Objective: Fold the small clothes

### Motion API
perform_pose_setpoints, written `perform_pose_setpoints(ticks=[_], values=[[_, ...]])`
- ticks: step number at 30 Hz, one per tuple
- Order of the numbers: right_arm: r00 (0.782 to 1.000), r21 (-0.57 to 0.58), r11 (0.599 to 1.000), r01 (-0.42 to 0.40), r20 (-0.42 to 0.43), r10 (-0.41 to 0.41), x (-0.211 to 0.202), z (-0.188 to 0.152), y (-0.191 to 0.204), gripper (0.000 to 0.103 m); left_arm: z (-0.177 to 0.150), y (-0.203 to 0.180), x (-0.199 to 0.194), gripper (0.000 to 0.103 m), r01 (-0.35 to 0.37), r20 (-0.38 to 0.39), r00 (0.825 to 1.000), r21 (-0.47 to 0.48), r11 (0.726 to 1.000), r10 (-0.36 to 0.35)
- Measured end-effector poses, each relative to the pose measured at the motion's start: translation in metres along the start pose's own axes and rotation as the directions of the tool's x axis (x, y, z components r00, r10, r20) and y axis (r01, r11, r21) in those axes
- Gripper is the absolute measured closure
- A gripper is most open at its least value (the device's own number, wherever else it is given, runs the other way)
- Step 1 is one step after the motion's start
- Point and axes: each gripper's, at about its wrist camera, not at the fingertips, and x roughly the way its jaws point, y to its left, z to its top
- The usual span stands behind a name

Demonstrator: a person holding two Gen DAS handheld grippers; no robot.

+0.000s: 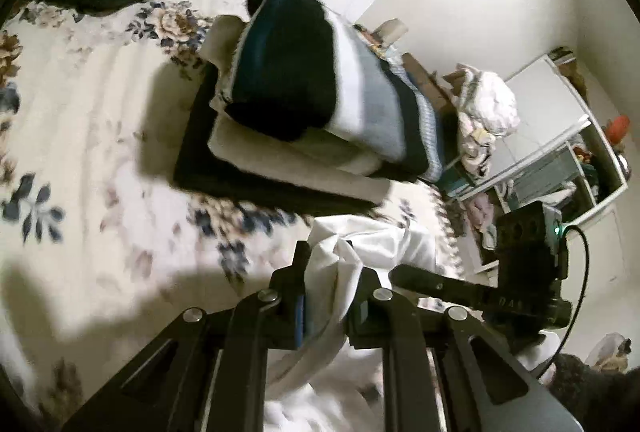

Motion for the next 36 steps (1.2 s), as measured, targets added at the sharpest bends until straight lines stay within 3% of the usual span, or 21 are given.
perform_pose_setpoints(ticks=[4,5,6,8,10,12,13,15,16,18,21,23,26,29,31,32,33,34,35,36], values=[[0.999,-0.047,0.998,-0.038,-0.027,0.037,-0.054,-0.051,-0.001,0.099,-0.057,-0.015,-0.036,0.085,0.005,-0.031,1.000,-0.013,1.000,-0.006],[0.998,-0.049,0.998,-0.045,-0.043,0.043,-0.064,-0.065,-0.003,0.099,-0.072,-0.014,-0.041,0.077,-0.003,-0.051,0.999,-0.029,1.000,0.002],[0.996,-0.050,0.997,-0.055,-0.070,0.051,-0.070,-0.080,-0.004,0.099,-0.095,-0.012,-0.049,0.062,-0.035,-0.083,0.996,-0.062,0.997,0.030],[0.985,-0.028,0.996,-0.085,-0.155,0.079,-0.079,-0.114,-0.013,0.098,-0.134,-0.009,-0.060,0.048,-0.070,-0.147,0.988,-0.119,0.990,0.052],[0.968,0.002,0.997,-0.076,-0.240,0.074,-0.074,-0.148,-0.019,0.093,-0.168,-0.005,-0.069,0.048,-0.123,-0.222,0.971,-0.156,0.980,0.087],[0.943,0.001,0.999,-0.045,-0.329,0.043,-0.066,-0.179,-0.024,0.079,-0.198,0.003,-0.074,0.048,-0.176,-0.311,0.944,-0.187,0.966,0.112],[0.928,-0.007,1.000,-0.017,-0.373,0.013,-0.064,-0.194,-0.028,0.077,-0.210,0.007,-0.079,0.048,-0.197,-0.340,0.933,-0.198,0.960,0.121],[0.904,-0.008,1.000,0.005,-0.427,-0.008,-0.064,-0.211,-0.037,0.059,-0.223,0.014,-0.089,0.048,-0.238,-0.372,0.916,-0.212,0.948,0.147],[0.894,0.002,1.000,0.018,-0.448,-0.015,-0.065,-0.216,-0.043,0.054,-0.222,0.017,-0.091,0.048,-0.247,-0.372,0.915,-0.217,0.944,0.154],[0.894,0.027,0.999,0.039,-0.448,-0.023,-0.068,-0.217,-0.054,0.048,-0.209,0.022,-0.095,0.048,-0.258,-0.337,0.924,-0.209,0.943,0.179],[0.920,0.108,0.993,0.047,-0.392,-0.001,-0.081,-0.201,-0.071,0.039,-0.172,0.031,-0.082,0.047,-0.246,-0.264,0.945,-0.181,0.952,0.193],[0.949,0.175,0.984,0.045,-0.314,0.012,-0.090,-0.186,-0.085,0.035,-0.150,0.036,-0.063,0.040,-0.232,-0.223,0.955,-0.148,0.961,0.196],[0.975,0.285,0.958,0.003,-0.215,0.061,-0.082,-0.162,-0.107,0.027,-0.126,0.056,-0.017,0.040,-0.189,-0.227,0.961,-0.135,0.973,0.156],[0.972,0.372,0.928,-0.036,-0.205,0.120,-0.045,-0.144,-0.129,0.027,-0.117,0.073,0.033,0.040,-0.146,-0.294,0.951,-0.159,0.977,0.094],[0.962,0.394,0.918,-0.033,-0.238,0.136,-0.016,-0.139,-0.139,0.027,-0.120,0.075,0.050,0.042,-0.153,-0.327,0.940,-0.152,0.976,0.097],[0.951,0.404,0.914,-0.040,-0.266,0.159,-0.002,-0.140,-0.141,0.027,-0.121,0.073,0.051,0.042,-0.153,-0.315,0.943,-0.141,0.978,0.102],[0.944,0.416,0.908,-0.044,-0.280,0.174,0.008,-0.139,-0.143,0.027,-0.121,0.067,0.048,0.053,-0.161,-0.303,0.945,-0.111,0.981,0.120],[0.943,0.411,0.910,-0.051,-0.281,0.180,0.012,-0.139,-0.142,0.028,-0.122,0.063,0.047,0.063,-0.161,-0.306,0.944,-0.095,0.982,0.125],[0.943,0.391,0.918,-0.062,-0.279,0.183,0.014,-0.137,-0.138,0.049,-0.121,0.061,0.044,0.084,-0.165,-0.304,0.944,-0.088,0.982,0.131],[0.940,0.375,0.925,-0.053,-0.293,0.172,0.015,-0.136,-0.134,0.068,-0.120,0.061,0.041,0.086,-0.156,-0.301,0.946,-0.101,0.983,0.119]])
